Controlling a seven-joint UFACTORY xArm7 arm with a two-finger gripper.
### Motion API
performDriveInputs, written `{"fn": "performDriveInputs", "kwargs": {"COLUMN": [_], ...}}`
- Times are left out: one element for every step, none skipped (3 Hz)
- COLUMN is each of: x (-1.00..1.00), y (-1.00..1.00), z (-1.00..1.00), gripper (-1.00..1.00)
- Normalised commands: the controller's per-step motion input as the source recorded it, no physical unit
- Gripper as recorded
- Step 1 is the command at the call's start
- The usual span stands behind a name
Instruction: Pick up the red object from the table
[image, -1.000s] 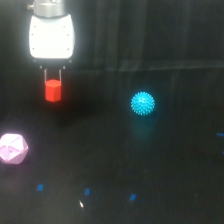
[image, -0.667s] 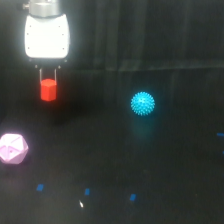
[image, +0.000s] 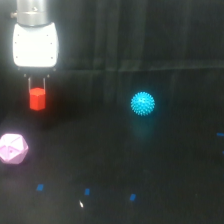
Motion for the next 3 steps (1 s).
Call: {"fn": "performDriveInputs", "kwargs": {"x": [0.16,0.03,-0.11], "y": [0.48,0.11,0.18], "z": [0.29,0.94,0.22], "gripper": [-0.70,-1.00,-1.00]}}
